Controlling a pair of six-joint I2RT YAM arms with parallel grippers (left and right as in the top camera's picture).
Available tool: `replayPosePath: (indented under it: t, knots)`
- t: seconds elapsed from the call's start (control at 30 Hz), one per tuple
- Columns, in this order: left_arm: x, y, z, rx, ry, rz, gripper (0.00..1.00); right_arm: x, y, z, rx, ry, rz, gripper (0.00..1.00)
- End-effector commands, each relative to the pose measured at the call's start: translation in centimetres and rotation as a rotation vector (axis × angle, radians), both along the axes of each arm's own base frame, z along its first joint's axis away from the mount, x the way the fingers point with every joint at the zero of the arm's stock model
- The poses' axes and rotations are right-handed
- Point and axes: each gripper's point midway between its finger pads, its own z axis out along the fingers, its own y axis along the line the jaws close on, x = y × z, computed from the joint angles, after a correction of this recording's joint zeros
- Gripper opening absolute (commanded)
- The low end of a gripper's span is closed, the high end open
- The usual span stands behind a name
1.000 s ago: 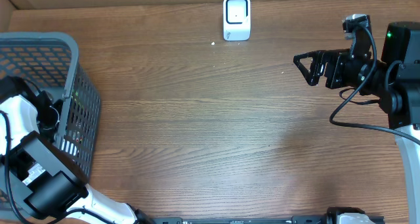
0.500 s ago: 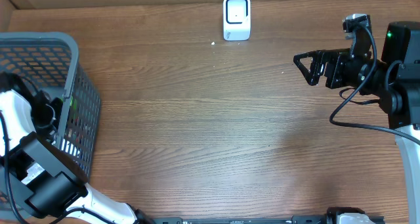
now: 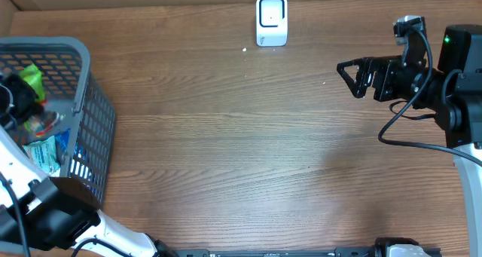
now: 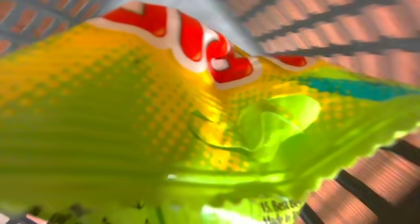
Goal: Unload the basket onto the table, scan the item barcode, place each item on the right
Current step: 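Lift the green bag out and place it on the table centre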
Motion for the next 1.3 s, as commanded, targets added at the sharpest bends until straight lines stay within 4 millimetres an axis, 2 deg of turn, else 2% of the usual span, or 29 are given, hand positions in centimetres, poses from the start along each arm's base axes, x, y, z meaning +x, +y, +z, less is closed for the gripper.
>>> replayPosePath:
  t: [0.0,0.13,0.23,0.33,0.37,0.5,0.57,0.73,0.93,1.1,1.27]
  knots:
    - [2.4,-4.3,7.2,-0.042,-0.289,-0.234,0.04,-0.1,0.0,1.5,0.000,-0.045,0.001,1.00]
    - [3.1,-9.5,13.2,-0.065,-0.536,-0.430,0.04,-0.1,0.0,1.5,0.001,-0.040,0.001,1.00]
    - [2.4,-12.6,16.0,-0.013,-0.614,-0.544,0.04,-0.2,0.0,1.3,0.000,-0.033,0.000,1.00]
    - [2.0,-15.5,17.1,-0.008,-0.637,-0.615,0.04,-0.2,0.0,1.4,0.000,-0.036,0.000,1.00]
    - [2.1,-17.3,17.2,-0.022,-0.641,-0.664,0.04,-0.2,0.0,1.4,0.001,-0.039,0.001,1.00]
    - [2.7,-23.0,16.3,-0.099,-0.615,-0.822,0.04,-0.1,0.0,1.5,0.000,-0.041,0.000,1.00]
    - [3.1,-26.6,14.3,-0.159,-0.540,-0.901,0.04,-0.1,0.0,1.5,0.001,-0.040,0.001,1.00]
    - [3.7,-31.5,7.7,-0.179,-0.275,-0.933,0.04,-0.1,0.0,1.5,0.000,-0.041,0.000,1.00]
    - [4.2,-38.8,0.0,-0.194,-0.122,-1.007,0.04,-0.1,0.0,1.5,0.001,-0.040,0.000,1.00]
    - [4.7,-42.8,-7.3,-0.156,-0.023,-0.964,0.04,-0.2,0.0,1.4,0.001,-0.038,0.000,1.00]
    - [4.3,-45.4,-14.4,-0.122,0.071,-0.946,0.04,-0.2,0.0,1.4,0.001,-0.034,0.000,1.00]
